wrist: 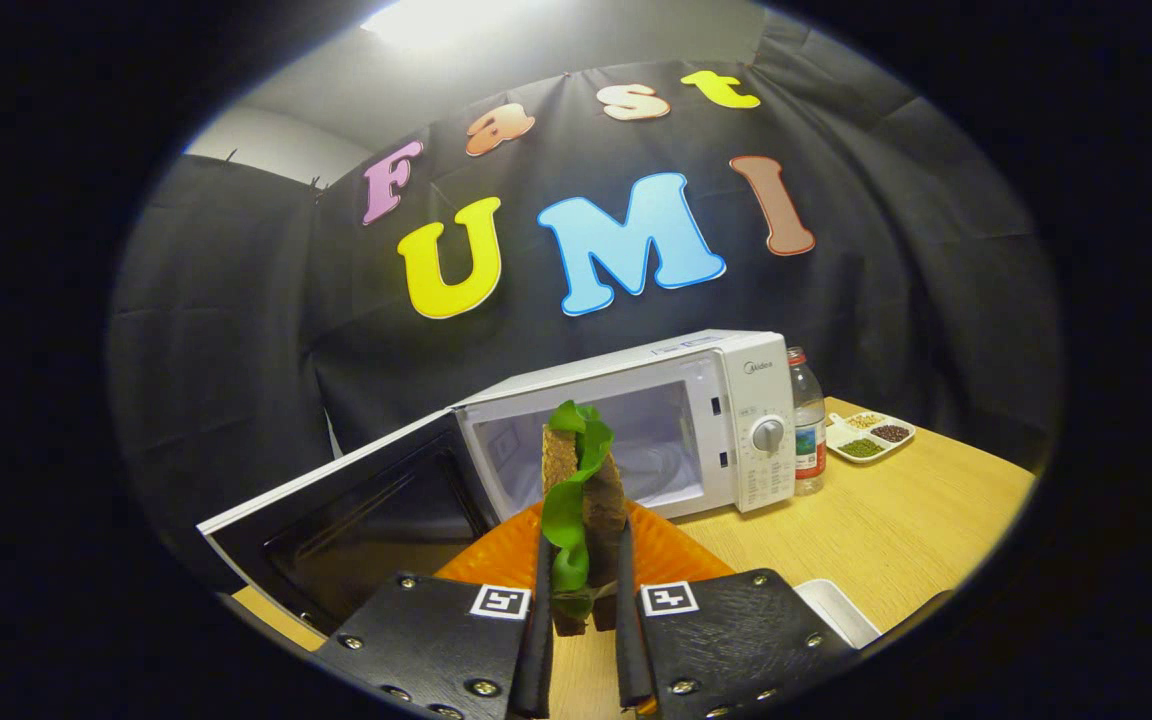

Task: Open the microwave, put the food inside, and close the microwave door.

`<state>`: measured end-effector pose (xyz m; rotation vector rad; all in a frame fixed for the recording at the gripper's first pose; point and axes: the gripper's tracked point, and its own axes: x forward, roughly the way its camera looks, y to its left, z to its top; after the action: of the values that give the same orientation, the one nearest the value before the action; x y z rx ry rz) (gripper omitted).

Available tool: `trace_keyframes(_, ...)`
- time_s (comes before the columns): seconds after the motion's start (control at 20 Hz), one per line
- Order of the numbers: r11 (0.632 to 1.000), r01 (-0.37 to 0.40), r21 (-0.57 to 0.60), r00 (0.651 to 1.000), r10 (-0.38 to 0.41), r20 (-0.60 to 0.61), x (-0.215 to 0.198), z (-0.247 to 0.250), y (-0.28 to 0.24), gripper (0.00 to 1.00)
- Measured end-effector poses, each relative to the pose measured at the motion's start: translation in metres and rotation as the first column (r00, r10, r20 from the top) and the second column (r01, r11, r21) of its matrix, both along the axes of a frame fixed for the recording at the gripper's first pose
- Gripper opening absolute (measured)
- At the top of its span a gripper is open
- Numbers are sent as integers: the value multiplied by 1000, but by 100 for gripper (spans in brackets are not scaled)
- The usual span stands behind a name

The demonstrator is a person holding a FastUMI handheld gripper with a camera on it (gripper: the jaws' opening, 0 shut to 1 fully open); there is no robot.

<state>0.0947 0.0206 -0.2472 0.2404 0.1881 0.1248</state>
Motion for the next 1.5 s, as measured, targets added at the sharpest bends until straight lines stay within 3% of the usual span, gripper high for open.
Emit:
trace_keyframes(0.9,981,37,-191,999,-41,-15,184,-50,47,26)
trace_keyframes(1.5,988,51,-147,999,-52,2,280,-71,67,26)
